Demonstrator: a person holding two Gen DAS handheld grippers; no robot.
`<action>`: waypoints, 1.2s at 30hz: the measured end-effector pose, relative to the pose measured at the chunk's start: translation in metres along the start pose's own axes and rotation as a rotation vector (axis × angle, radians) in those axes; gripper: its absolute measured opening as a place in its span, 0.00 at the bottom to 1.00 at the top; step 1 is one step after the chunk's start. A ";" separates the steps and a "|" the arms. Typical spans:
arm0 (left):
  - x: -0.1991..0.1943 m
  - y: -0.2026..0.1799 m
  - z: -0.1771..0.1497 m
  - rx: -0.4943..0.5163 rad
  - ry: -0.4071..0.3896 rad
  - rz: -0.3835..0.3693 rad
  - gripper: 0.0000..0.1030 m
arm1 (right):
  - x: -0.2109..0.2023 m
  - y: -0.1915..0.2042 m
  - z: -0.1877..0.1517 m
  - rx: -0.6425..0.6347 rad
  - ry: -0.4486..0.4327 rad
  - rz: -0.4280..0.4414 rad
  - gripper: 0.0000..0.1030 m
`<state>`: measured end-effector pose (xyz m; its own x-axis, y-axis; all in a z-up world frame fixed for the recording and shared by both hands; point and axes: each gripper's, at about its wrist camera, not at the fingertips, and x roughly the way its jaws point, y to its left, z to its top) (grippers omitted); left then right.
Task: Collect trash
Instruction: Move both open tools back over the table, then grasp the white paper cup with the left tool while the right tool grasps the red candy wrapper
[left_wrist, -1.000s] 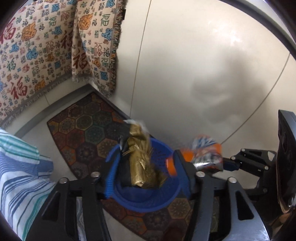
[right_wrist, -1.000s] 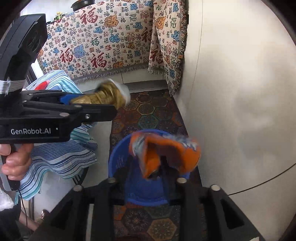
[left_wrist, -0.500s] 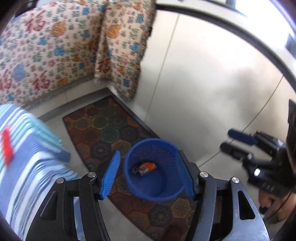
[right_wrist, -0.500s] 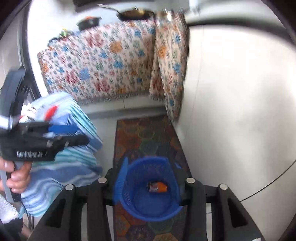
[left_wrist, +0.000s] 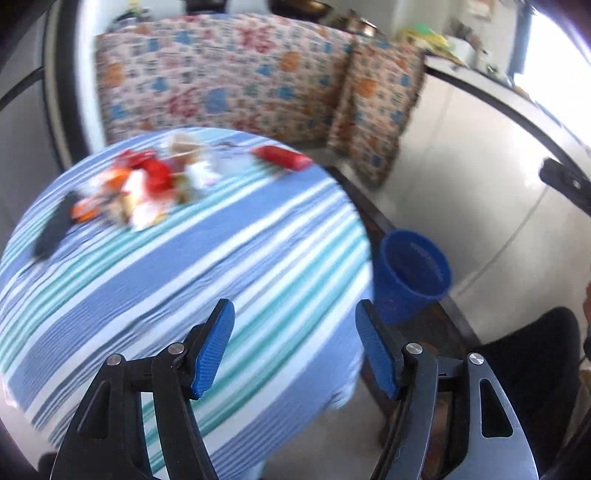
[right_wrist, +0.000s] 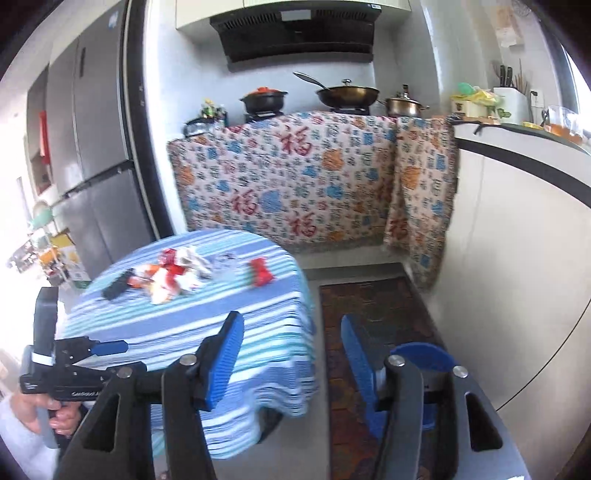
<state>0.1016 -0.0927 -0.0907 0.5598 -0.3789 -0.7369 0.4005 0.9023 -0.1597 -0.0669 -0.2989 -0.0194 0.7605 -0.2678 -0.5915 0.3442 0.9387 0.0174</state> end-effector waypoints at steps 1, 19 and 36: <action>-0.010 0.014 -0.005 -0.028 -0.018 0.009 0.68 | -0.005 0.010 0.000 -0.015 -0.008 -0.002 0.59; -0.030 0.120 0.019 -0.188 -0.013 0.170 0.71 | 0.051 0.072 -0.005 -0.126 0.006 0.056 0.59; 0.064 0.211 0.038 -0.245 -0.020 0.192 0.71 | 0.218 0.050 -0.033 -0.106 0.187 0.056 0.59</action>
<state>0.2494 0.0652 -0.1470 0.6234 -0.1982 -0.7563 0.1007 0.9796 -0.1737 0.0977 -0.3030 -0.1738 0.6583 -0.1787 -0.7313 0.2366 0.9713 -0.0244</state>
